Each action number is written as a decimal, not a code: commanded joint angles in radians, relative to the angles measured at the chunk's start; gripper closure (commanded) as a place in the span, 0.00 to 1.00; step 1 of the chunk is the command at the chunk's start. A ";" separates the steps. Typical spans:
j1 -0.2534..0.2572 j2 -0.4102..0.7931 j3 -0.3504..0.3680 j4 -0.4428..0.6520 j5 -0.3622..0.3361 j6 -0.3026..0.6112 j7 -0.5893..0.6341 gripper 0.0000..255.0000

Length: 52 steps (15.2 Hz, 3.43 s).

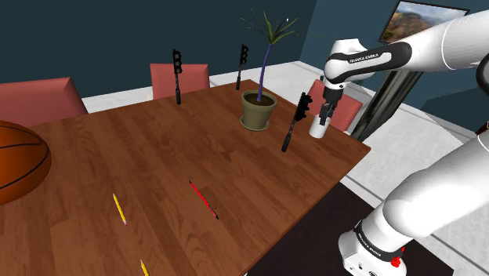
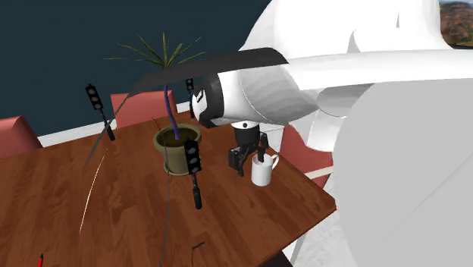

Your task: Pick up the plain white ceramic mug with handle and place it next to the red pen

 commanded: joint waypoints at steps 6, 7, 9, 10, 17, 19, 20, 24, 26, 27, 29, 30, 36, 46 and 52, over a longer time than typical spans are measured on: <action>-0.023 0.236 -0.048 0.147 0.066 0.090 -0.188 0.00; -0.024 0.241 -0.048 0.138 0.067 0.103 -0.189 0.00; -0.026 0.252 -0.050 0.122 0.070 0.130 -0.191 0.00; -0.028 0.258 -0.050 0.114 0.071 0.143 -0.192 0.00; -0.031 0.273 -0.052 0.095 0.075 0.177 -0.196 0.00; -0.031 0.273 -0.052 0.095 0.075 0.177 -0.196 0.00; -0.031 0.273 -0.052 0.095 0.075 0.177 -0.196 0.00; -0.031 0.273 -0.052 0.095 0.075 0.177 -0.196 1.00; -0.031 0.273 -0.052 0.095 0.075 0.177 -0.196 1.00; -0.031 0.273 -0.052 0.095 0.075 0.177 -0.196 1.00; -0.031 0.273 -0.052 0.095 0.075 0.177 -0.196 1.00; -0.031 0.273 -0.052 0.095 0.075 0.177 -0.196 1.00; -0.027 0.229 -0.052 0.131 0.061 0.100 -0.193 1.00; -0.022 0.172 -0.048 0.208 0.046 -0.031 -0.193 1.00; -0.019 0.149 -0.046 0.264 0.042 -0.110 -0.196 1.00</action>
